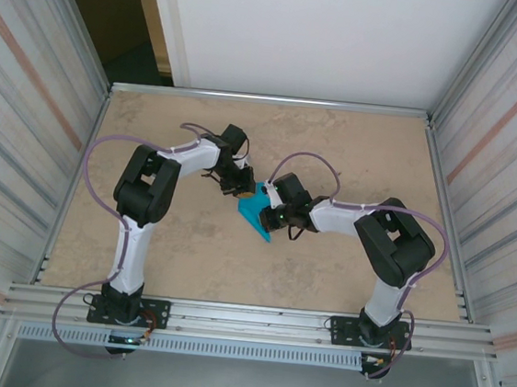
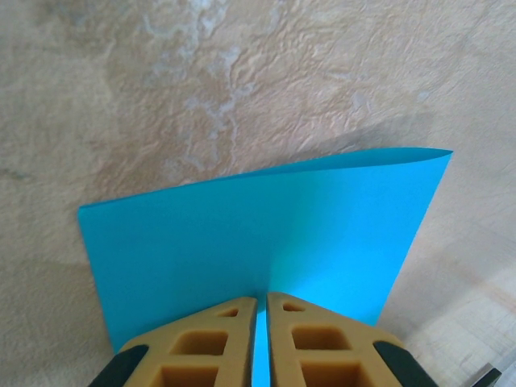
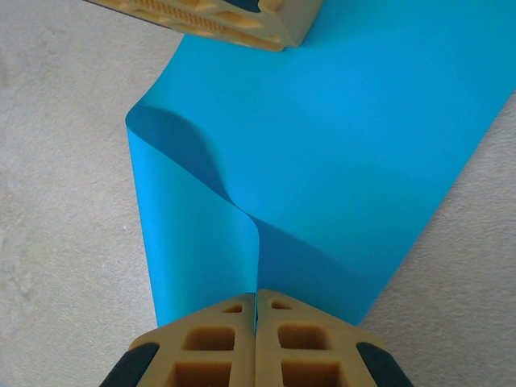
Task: Fold a paper plane with a square sheet of paper (pick it up from the middle)
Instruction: Third fold the triangle at the center of the table.
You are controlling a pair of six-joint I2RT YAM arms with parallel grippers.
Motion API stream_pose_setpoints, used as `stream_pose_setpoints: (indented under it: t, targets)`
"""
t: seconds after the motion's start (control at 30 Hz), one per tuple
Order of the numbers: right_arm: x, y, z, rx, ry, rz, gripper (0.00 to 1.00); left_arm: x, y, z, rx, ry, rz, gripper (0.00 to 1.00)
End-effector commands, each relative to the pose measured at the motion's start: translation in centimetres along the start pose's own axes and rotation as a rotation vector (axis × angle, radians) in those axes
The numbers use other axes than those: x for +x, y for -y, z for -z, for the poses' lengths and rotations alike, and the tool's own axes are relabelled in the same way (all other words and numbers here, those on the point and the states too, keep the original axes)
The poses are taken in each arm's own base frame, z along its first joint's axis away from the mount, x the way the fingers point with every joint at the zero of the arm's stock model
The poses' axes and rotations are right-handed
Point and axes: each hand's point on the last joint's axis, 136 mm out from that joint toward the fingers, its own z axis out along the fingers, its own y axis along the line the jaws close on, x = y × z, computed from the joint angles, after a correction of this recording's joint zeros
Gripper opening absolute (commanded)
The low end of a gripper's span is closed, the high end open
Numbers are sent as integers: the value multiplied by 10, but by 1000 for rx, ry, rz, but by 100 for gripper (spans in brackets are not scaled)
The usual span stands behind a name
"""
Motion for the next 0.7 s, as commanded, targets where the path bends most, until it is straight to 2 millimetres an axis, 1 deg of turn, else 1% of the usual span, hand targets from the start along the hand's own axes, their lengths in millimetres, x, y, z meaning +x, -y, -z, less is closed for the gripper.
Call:
stream_pose_setpoints:
  t: [0.0, 0.17, 0.23, 0.27, 0.3, 0.47, 0.67]
  targets:
    - [2, 2, -4, 3, -29, -27, 0, 10, -5, -7, -39, -38, -9, 13]
    - [3, 3, -4, 6, -35, -29, 0, -5, 19, 21, 0, 33, -54, 15]
    - [3, 3, -3, 8, -32, -29, 0, -10, 20, 29, -2, 61, -59, 16]
    - [2, 3, -2, 8, -30, -30, 0, -11, 16, 30, -11, 65, -53, 17]
    - [2, 3, -1, 7, -26, -32, 0, -10, 13, 28, -17, 64, -45, 16]
    - [-2, 1, 2, -6, -16, -39, 0, 1, -4, 9, -31, 3, -9, 13]
    - [-6, 0, 8, -9, -2, -42, 0, 8, -17, -2, -64, -25, 10, 11]
